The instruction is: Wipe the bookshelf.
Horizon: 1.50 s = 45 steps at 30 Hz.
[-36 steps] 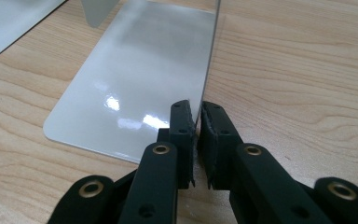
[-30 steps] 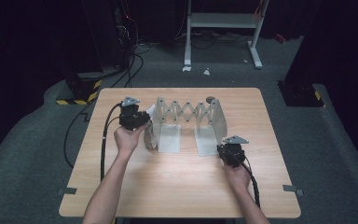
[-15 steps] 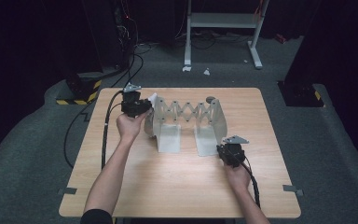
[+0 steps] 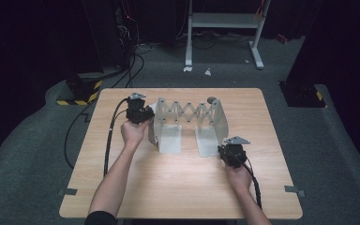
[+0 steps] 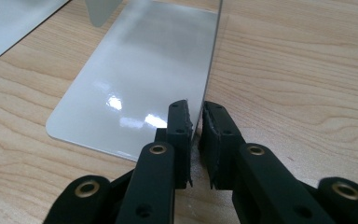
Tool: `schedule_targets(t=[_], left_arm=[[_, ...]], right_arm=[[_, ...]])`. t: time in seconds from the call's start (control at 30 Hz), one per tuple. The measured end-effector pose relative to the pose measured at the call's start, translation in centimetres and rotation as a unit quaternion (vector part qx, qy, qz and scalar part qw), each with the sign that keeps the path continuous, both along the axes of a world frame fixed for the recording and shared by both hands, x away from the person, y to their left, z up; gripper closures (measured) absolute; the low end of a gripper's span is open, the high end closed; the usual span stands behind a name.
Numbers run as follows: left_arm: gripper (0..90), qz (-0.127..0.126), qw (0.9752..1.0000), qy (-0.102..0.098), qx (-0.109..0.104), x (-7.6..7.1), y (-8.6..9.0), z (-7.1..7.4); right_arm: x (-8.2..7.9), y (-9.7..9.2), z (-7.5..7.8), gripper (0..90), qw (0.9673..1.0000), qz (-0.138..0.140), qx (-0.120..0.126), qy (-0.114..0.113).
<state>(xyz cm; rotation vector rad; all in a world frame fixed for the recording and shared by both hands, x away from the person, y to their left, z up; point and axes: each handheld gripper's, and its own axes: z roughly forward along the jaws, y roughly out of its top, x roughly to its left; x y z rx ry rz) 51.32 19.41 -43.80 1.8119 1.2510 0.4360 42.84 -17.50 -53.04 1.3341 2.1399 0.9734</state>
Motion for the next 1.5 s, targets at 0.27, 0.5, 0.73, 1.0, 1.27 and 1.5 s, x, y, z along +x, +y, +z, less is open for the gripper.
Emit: schedule_targets(t=[0.27,0.5,0.73,1.0,1.27,1.5], left_arm=[[81.1,-0.002,0.9999,0.013,0.004,-0.3,0.0,-1.5],[81.0,-0.002,0.9996,0.027,0.012,0.0,-0.2,-2.7],[80.9,-0.001,0.9994,0.033,0.010,-0.1,-0.2,-3.8],[80.7,-0.001,0.9979,0.055,0.034,0.1,-0.5,-5.7],[80.7,0.009,0.9964,0.074,0.039,0.4,-1.0,-7.8],[80.4,-0.007,0.9951,0.075,0.063,-0.9,-1.0,-7.7]], right_arm=[[0.0,0.0,0.0,81.4,1.0000,0.000,-0.001,0.000],[0.0,0.0,0.0,81.3,1.0000,0.000,-0.001,0.000],[0.0,0.1,0.0,81.1,1.0000,0.000,-0.002,-0.001],[-0.1,0.1,0.0,81.1,1.0000,-0.001,-0.003,-0.001],[-0.1,0.1,0.0,81.1,1.0000,-0.001,-0.003,-0.001],[-0.1,0.1,0.0,80.7,1.0000,-0.003,-0.002,-0.001]])
